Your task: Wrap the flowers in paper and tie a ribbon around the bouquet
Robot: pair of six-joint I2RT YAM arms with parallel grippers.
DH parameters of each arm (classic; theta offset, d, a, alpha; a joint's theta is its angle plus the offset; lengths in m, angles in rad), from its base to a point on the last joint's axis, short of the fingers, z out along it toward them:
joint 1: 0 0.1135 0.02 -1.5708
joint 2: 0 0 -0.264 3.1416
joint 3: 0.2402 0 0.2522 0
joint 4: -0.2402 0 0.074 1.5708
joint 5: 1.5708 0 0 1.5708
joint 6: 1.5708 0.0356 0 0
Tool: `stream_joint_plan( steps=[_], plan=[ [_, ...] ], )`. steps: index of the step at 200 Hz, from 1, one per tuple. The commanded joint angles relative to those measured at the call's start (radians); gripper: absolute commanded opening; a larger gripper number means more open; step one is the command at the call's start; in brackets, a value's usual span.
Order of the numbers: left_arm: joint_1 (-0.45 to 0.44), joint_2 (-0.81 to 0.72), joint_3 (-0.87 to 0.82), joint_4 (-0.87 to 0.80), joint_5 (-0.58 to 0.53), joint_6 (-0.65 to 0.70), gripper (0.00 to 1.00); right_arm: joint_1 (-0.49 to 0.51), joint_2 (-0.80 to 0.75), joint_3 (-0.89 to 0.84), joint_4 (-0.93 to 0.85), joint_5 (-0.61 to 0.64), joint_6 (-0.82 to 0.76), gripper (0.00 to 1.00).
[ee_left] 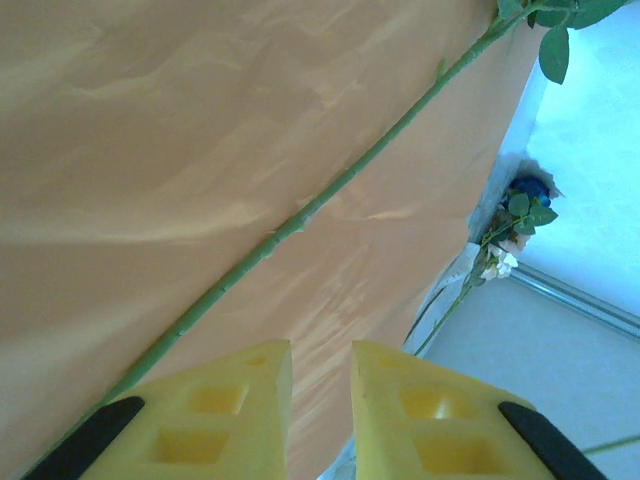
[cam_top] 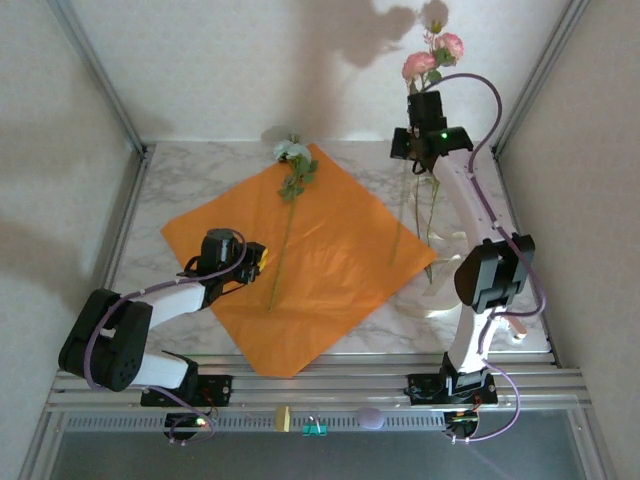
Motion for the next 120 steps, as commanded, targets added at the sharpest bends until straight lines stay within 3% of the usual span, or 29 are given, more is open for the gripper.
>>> stream_joint_plan(
  steps=[1,30,61,89,120],
  plan=[
    [-0.007,0.010,-0.016,-0.004,0.013,0.018,0.22,0.112,0.049,-0.097,0.199,-0.281,0.296,0.00],
    [-0.007,0.018,-0.014,0.027,0.017,0.020,0.22,0.214,0.173,-0.069,0.246,-0.333,0.405,0.00],
    [-0.007,0.016,-0.013,0.028,0.019,0.021,0.22,0.239,0.299,-0.058,0.255,-0.374,0.483,0.00],
    [-0.007,0.026,-0.015,0.031,0.023,0.026,0.22,0.239,0.366,-0.049,0.236,-0.399,0.472,0.00],
    [-0.007,0.031,-0.015,0.031,0.025,0.028,0.21,0.236,0.484,0.077,0.157,-0.427,0.401,0.00]
  ],
)
